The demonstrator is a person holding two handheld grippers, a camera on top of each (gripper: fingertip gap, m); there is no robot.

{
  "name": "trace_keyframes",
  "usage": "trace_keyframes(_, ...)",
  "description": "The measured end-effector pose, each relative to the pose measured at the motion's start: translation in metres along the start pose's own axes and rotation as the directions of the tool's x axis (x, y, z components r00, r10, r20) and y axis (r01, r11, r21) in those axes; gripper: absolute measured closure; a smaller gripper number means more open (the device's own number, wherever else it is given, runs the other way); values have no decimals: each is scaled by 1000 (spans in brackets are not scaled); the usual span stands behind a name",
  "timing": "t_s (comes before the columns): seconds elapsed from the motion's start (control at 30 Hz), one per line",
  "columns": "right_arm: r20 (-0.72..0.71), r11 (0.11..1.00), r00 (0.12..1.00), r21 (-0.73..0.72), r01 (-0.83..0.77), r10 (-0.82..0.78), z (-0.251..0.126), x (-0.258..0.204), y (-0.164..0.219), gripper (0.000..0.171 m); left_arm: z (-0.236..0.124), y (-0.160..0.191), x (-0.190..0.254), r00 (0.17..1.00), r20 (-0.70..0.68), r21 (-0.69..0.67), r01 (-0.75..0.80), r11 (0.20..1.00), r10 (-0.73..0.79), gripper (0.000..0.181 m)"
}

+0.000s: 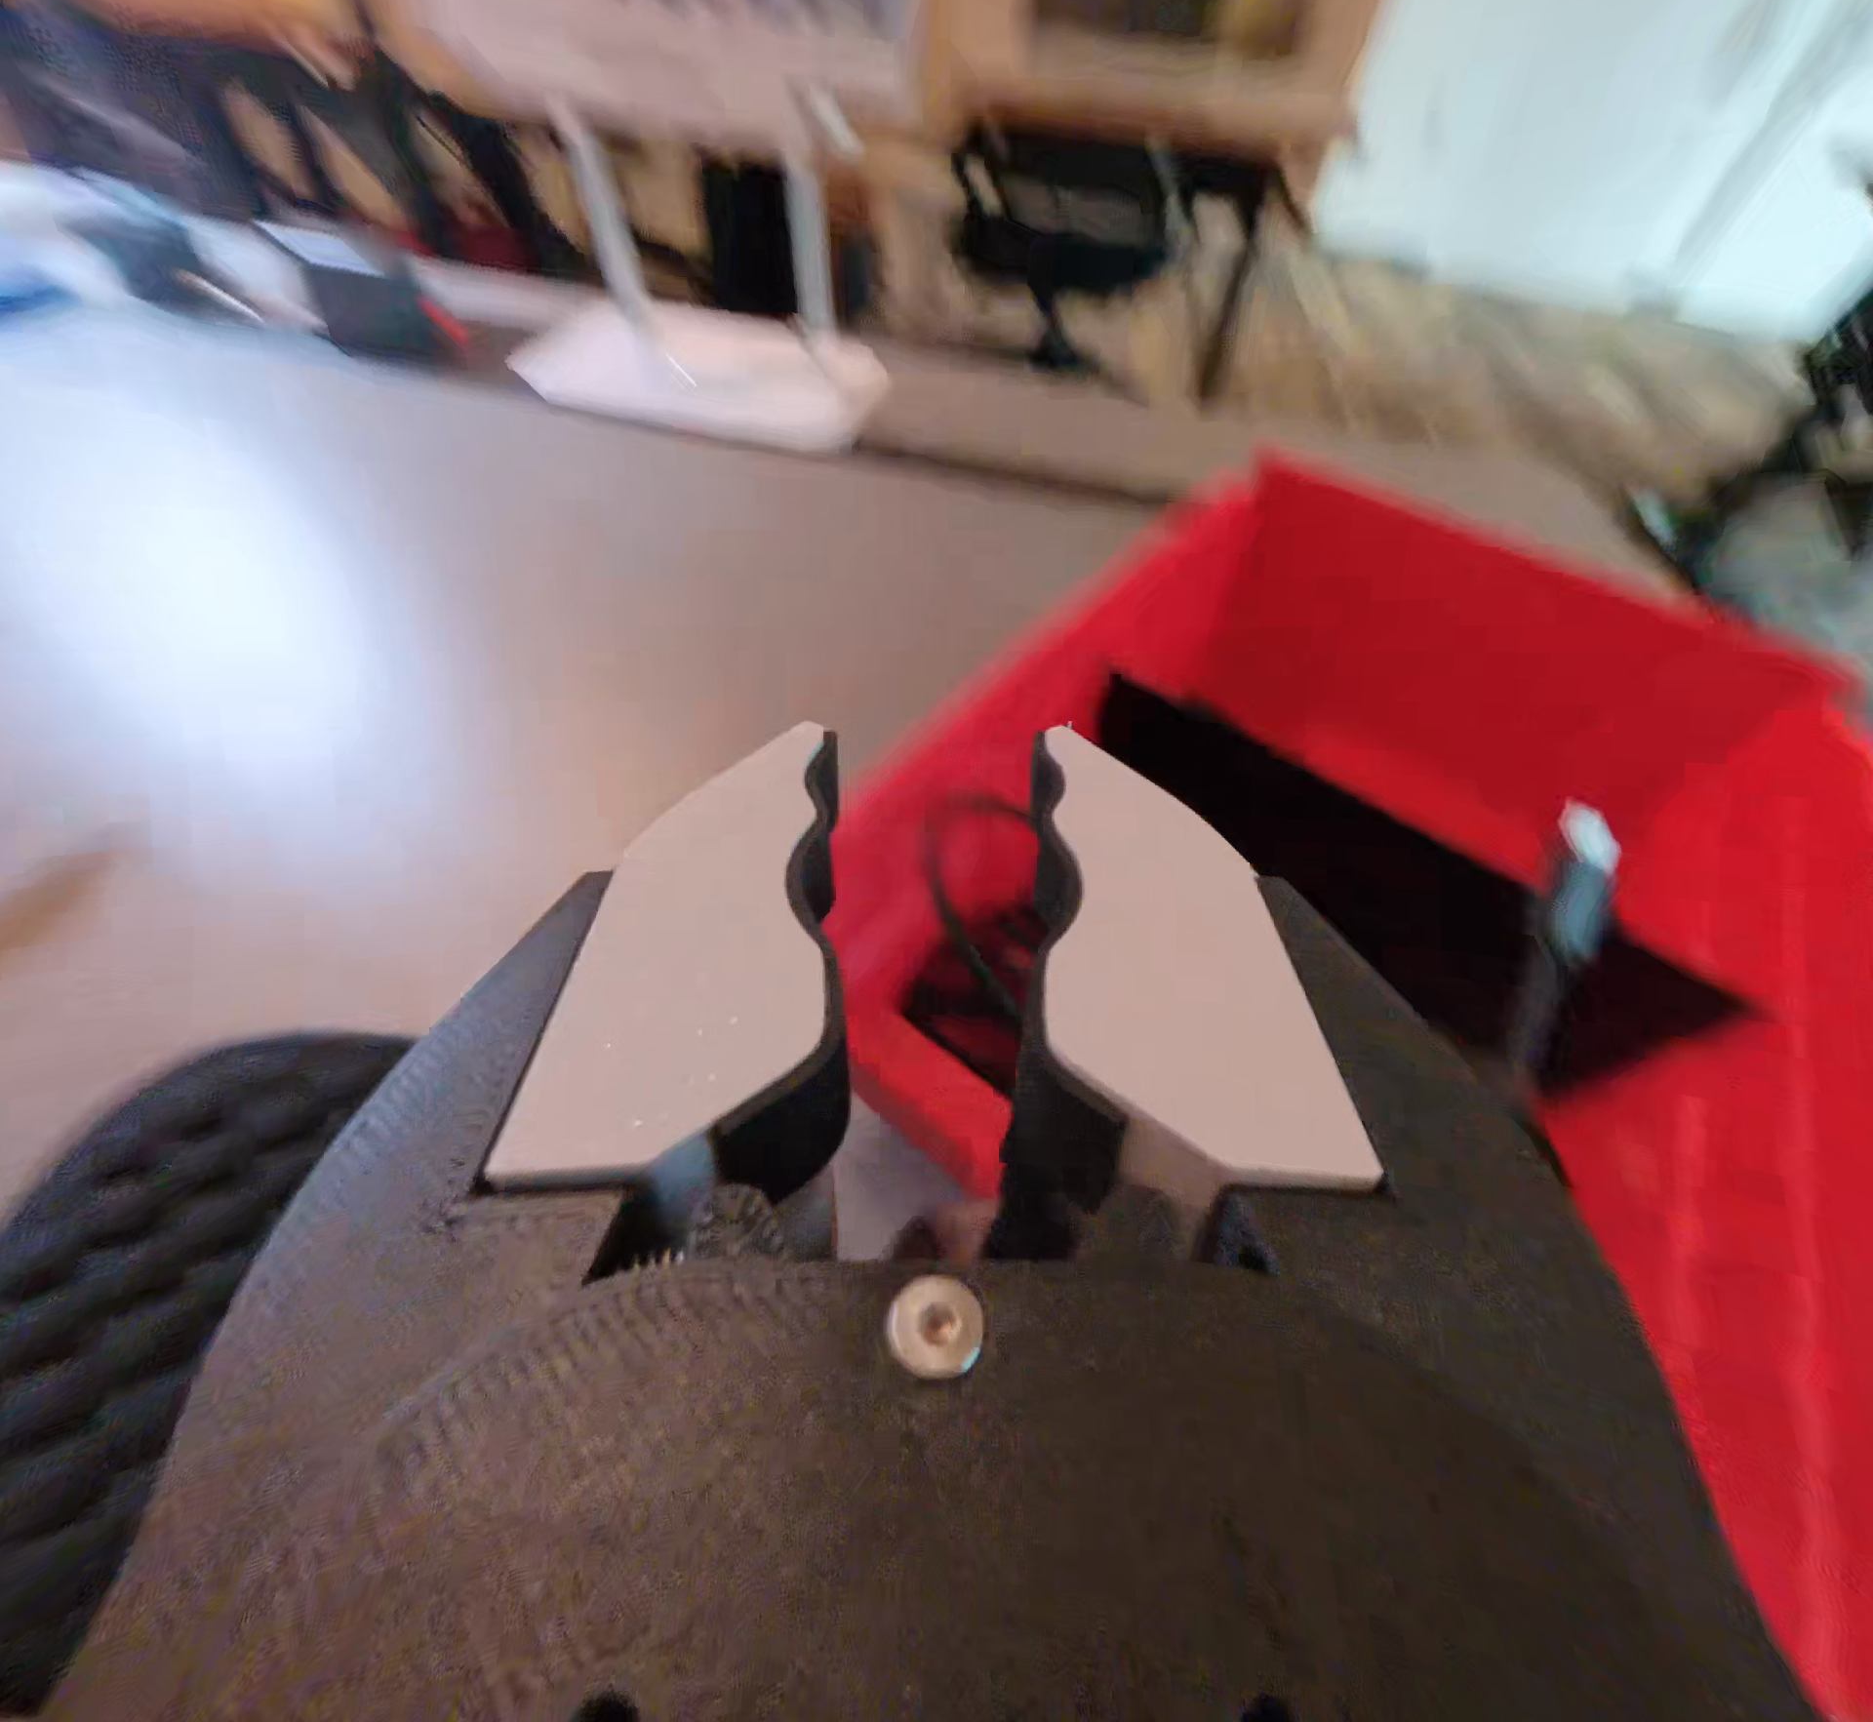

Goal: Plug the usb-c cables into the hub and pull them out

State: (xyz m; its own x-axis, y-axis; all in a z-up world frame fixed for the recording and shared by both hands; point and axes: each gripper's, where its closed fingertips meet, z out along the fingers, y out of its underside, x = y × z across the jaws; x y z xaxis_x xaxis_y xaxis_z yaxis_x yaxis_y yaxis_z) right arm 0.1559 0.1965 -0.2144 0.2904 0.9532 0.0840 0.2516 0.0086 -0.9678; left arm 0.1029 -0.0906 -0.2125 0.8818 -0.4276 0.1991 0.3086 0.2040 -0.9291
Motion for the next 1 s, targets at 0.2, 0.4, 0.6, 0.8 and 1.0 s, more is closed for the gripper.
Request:
trace_keyframes(0.2,773,945,612,304,-123,-169,-58,-202,-70,142,3,1,5,1000,-13,-16,-26,1000,26,171)
trace_keyframes(0.4,900,974,410,203,-100,-145,-53,-291,-45,141,5,4,12,998,-31,-29,-59,998,58,170)
trace_keyframes(0.6,925,980,361,165,-112,-115,-51,-303,-39,154,6,6,14,996,-41,-36,-75,997,74,170)
trace_keyframes(0.8,912,976,373,208,-58,-172,-49,-311,-29,162,5,3,17,996,-50,-21,-81,996,80,168)
trace_keyframes(1.0,843,930,480,343,-134,-243,-55,-276,-61,162,-30,-54,-8,987,153,358,-99,928,47,156)
